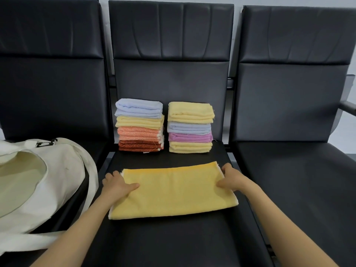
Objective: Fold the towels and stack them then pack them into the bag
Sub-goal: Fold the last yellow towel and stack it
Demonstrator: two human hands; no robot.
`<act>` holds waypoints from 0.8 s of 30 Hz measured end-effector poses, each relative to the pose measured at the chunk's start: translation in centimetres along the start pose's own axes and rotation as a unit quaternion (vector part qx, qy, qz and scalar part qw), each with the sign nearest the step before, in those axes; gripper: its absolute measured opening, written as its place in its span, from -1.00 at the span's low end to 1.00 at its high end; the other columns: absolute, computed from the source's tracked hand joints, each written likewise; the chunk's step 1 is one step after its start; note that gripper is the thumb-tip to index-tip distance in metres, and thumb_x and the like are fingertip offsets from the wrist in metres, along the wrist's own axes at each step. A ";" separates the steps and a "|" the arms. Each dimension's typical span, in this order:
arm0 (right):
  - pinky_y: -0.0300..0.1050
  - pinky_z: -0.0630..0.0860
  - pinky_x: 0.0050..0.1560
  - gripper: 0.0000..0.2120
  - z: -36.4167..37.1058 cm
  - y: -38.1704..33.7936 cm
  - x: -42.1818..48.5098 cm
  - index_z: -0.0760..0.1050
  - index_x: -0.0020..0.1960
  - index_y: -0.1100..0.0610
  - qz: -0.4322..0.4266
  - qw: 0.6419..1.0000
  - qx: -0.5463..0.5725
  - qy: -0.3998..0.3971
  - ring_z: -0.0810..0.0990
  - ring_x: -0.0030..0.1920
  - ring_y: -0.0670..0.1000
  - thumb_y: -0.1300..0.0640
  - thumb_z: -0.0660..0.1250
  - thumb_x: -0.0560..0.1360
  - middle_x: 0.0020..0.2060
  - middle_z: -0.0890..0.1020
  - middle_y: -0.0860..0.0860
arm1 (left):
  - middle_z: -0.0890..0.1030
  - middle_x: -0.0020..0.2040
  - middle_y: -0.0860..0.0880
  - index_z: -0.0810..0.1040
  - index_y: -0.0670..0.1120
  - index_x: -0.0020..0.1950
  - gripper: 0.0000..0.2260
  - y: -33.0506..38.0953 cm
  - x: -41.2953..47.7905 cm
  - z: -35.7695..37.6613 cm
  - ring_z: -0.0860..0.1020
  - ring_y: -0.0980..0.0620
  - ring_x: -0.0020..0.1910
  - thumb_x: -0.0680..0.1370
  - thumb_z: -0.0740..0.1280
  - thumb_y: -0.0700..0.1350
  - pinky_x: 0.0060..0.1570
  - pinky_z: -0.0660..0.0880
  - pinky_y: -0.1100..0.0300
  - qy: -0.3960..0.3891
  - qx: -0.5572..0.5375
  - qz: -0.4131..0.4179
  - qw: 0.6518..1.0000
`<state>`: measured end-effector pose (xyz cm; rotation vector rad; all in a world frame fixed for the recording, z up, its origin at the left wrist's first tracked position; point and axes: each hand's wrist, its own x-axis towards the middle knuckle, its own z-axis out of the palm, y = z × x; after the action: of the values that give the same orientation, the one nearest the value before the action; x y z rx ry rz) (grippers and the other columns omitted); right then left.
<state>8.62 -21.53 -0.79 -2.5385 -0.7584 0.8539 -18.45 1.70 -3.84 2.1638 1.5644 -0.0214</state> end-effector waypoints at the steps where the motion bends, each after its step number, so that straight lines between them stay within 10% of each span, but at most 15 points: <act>1: -0.11 0.51 -0.03 -0.38 0.2 0.1 -0.3 0.13 0.43 0.14 -0.013 0.999 -0.046 0.018 0.48 0.14 0.09 0.16 0.35 0.47 0.22 0.42 0.10 | 0.24 0.44 -0.22 0.14 -0.22 0.48 -0.13 -0.3 0.0 0.2 0.26 -0.19 0.42 0.42 0.37 0.30 0.30 0.34 -0.01 0.006 0.031 -0.004 0.999; 5: -0.06 0.39 0.27 -0.51 2.0 -1.1 -1.0 0.28 0.40 0.09 -0.156 0.966 -0.149 0.143 0.31 0.36 0.10 0.08 0.33 0.52 0.33 0.34 0.05 | 0.54 0.21 -0.08 0.40 -0.12 0.27 -0.27 -1.4 0.5 0.4 0.52 -0.09 0.17 0.38 0.28 0.44 0.14 0.48 0.02 -0.016 0.048 0.002 0.999; 10: 0.00 -0.04 0.52 -0.53 6.7 -3.1 -2.4 0.19 0.50 -0.08 -0.351 0.914 -0.203 0.006 -0.03 0.55 0.01 -0.12 0.11 0.62 0.52 0.19 -0.05 | 0.59 0.08 -0.02 0.44 -0.05 0.23 -0.55 -1.1 0.2 0.5 0.56 -0.03 0.01 0.50 0.33 0.22 -0.02 0.50 0.05 0.008 -0.048 0.080 0.996; 15: 0.23 -0.32 0.47 -0.46 8.6 -3.6 -2.2 -0.11 0.54 -0.24 -0.337 0.906 -0.250 -0.061 -0.29 0.54 -0.02 -0.25 -0.05 0.60 0.56 -0.13 -0.12 | 0.43 0.31 -0.04 0.07 0.00 0.53 -0.38 -0.9 -0.3 -0.7 0.47 -0.13 0.25 0.57 0.33 -0.04 0.08 0.39 0.11 -0.036 -0.170 0.125 0.977; 20: 0.38 -0.42 0.37 -0.27 9.7 -4.3 -2.6 -0.26 0.50 -0.31 -0.310 0.897 -0.310 -0.067 -0.41 0.50 0.05 -0.47 -0.31 0.37 0.54 -0.29 -0.10 | 0.41 0.38 -0.01 0.45 0.17 0.31 -0.63 -1.1 -1.4 -3.8 0.46 0.08 0.21 0.56 0.35 -0.14 0.16 0.41 0.19 -0.123 -0.303 0.178 0.928; 24: 0.41 -0.42 0.35 -0.21 10.7 -5.0 -3.3 -0.30 0.50 -0.29 -0.287 0.902 -0.316 -0.058 -0.42 0.50 0.08 -0.48 -0.36 0.30 0.53 -0.32 -0.08 | 0.45 0.29 0.02 0.39 0.12 0.40 -0.42 0.9 -3.9 -6.2 0.49 0.16 0.14 0.44 0.47 -0.21 -0.03 0.45 0.27 -0.188 -0.405 0.179 0.877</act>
<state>-2.26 -17.82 -5.02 -2.5080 -1.9670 0.6133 -20.60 0.32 3.05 1.5933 0.7266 0.2695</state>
